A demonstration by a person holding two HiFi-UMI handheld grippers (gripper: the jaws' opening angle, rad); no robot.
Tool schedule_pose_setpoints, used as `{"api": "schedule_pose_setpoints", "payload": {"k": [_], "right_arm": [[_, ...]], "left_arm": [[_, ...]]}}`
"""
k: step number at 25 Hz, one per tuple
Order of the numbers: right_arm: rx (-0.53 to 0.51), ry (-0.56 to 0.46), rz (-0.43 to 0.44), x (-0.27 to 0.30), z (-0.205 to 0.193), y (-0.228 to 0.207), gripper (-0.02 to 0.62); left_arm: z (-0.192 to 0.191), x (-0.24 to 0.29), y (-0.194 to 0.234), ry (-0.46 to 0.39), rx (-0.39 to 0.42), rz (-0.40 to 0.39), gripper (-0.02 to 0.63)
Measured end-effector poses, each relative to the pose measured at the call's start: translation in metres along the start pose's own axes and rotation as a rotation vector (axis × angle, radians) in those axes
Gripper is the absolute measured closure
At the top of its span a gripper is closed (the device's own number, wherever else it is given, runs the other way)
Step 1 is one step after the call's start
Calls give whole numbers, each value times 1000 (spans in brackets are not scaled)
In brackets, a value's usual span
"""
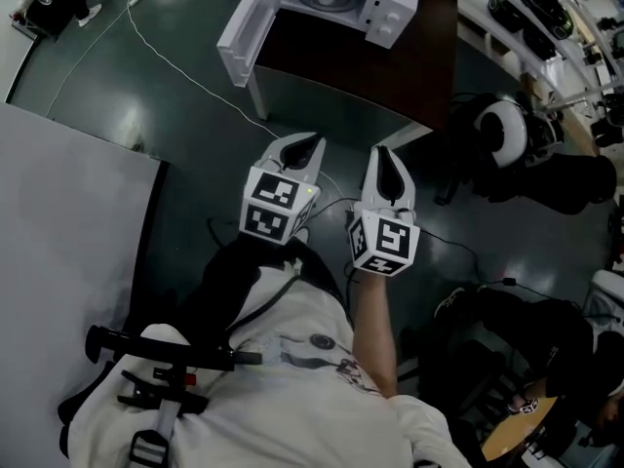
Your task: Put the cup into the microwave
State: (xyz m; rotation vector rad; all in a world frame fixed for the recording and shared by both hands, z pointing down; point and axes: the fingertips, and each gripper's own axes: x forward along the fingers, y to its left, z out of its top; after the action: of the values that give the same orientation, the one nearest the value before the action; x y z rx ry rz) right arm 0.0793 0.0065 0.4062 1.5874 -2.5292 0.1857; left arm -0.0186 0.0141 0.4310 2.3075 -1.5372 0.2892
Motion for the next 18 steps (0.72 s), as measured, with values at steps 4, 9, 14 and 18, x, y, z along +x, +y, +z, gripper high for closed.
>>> {"api": "schedule_pose_setpoints", "payload": {"k": [4, 9, 14, 18], "right_arm": [[-7, 8, -2, -13, 1, 19, 572], [2, 17, -11, -36, -6, 54, 573], [0, 6, -22, -59, -9, 87, 574], [0, -4, -48, -83, -9, 110, 574]], "left_arm": [[0, -21, 2, -16, 4, -11, 607], [-18, -62, 12, -7, -5, -19, 607], [-33, -106, 23, -11, 0, -22, 607], [-45, -138, 27, -18, -5, -38, 607]]}}
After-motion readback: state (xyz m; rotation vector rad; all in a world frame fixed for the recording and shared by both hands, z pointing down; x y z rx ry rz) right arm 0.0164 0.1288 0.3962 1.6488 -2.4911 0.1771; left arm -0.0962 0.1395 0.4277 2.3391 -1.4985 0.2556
